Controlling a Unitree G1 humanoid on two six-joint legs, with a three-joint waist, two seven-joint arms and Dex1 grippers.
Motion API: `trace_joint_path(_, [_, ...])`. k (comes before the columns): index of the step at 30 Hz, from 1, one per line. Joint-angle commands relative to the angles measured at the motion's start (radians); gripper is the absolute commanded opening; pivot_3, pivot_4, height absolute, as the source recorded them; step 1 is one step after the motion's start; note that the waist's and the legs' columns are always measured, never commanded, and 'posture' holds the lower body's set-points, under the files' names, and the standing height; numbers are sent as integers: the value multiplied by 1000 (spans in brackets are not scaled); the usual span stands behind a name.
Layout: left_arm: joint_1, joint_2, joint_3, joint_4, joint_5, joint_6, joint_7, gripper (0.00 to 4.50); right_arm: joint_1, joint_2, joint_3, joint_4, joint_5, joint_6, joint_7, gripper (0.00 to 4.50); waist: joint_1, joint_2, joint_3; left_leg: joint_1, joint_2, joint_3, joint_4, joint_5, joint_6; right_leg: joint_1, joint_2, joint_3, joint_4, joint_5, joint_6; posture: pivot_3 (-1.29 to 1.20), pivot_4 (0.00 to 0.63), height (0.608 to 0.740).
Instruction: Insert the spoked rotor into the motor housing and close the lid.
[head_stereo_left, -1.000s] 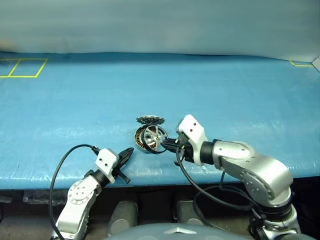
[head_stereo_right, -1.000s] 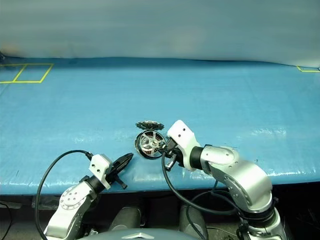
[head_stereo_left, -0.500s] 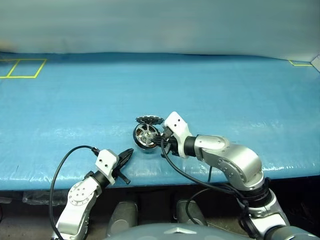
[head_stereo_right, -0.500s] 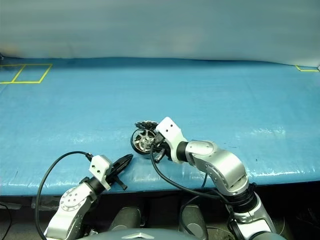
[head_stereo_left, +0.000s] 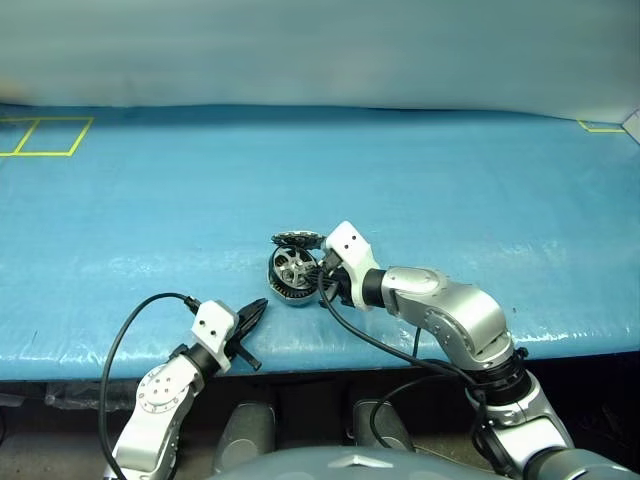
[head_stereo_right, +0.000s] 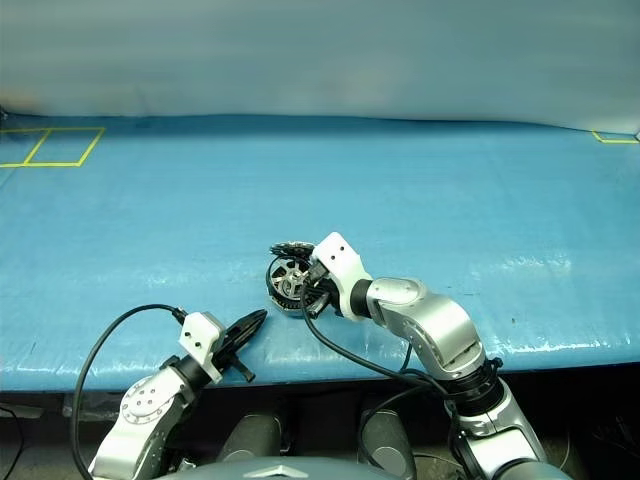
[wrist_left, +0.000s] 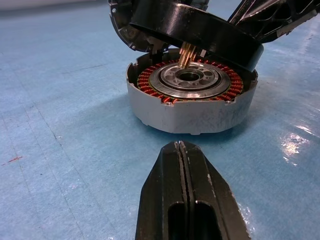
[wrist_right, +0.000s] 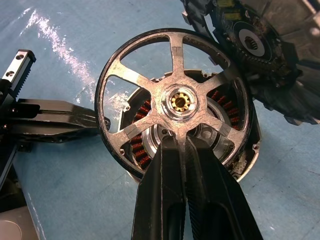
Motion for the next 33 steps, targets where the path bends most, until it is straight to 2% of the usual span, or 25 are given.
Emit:
trace_joint_path(1, [0, -7, -1, -28, -1, -12, 4, 0, -11, -9, -1, -27, -5, -21, 3, 16, 0, 0, 0, 0, 0, 0, 0, 0, 0, 0, 0, 0, 0, 0, 0, 0, 150, 740])
trace_joint_path(33, [4, -21, -9, -24, 4, -10, 10, 0, -18, -19, 72, 19, -80, -29, 6, 16, -1, 0, 0, 1, 0, 0, 0, 0, 0, 0, 0, 0, 0, 0, 0, 0, 150, 740])
